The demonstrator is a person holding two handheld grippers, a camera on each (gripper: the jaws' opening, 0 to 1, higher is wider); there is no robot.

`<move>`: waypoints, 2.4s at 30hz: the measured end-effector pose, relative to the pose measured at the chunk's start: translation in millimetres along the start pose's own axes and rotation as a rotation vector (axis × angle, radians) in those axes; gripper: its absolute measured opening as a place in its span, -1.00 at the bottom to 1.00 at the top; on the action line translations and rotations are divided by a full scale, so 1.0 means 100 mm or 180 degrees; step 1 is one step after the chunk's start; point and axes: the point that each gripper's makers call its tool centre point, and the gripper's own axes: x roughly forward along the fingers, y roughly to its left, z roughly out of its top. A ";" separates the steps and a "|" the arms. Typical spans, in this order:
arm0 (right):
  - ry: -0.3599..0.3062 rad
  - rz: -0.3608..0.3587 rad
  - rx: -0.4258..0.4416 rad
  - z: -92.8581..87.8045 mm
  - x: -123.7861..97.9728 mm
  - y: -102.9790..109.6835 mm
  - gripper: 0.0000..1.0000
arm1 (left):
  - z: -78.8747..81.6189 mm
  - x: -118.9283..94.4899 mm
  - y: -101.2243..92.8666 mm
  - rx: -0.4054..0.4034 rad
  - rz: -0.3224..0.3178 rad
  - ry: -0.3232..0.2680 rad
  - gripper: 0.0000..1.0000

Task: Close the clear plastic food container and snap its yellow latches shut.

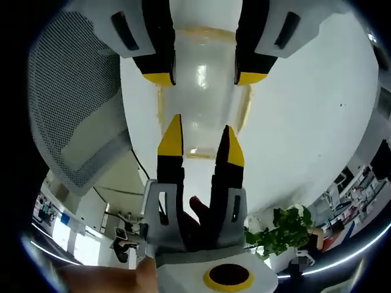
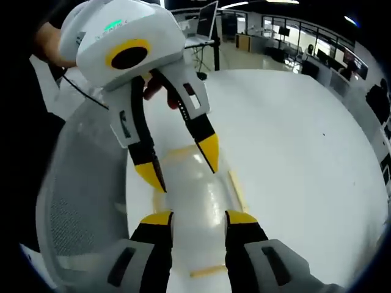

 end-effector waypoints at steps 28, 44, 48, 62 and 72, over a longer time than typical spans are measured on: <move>0.0094 -0.0124 0.0076 -0.02 0.07 -0.21 -0.35 | 0.00 0.02 -0.02 0.0069 -0.0005 0.0047 -0.26; 0.0199 -0.0057 0.0118 -0.03 0.15 -0.35 -0.27 | 0.01 0.06 -0.15 0.0122 -0.0024 0.0126 -0.05; 0.0294 0.0096 0.0100 -0.09 0.14 -0.35 -0.14 | 0.01 0.06 -0.14 0.0119 0.0023 0.0133 -0.01; 0.0316 0.0322 0.0240 -0.02 0.06 -0.41 -0.09 | 0.04 0.08 -0.18 0.0060 0.0162 0.0206 0.06; 0.0498 0.0724 0.0241 -0.07 0.17 -0.37 -0.10 | 0.08 0.16 -0.21 0.0205 0.0352 0.0372 0.06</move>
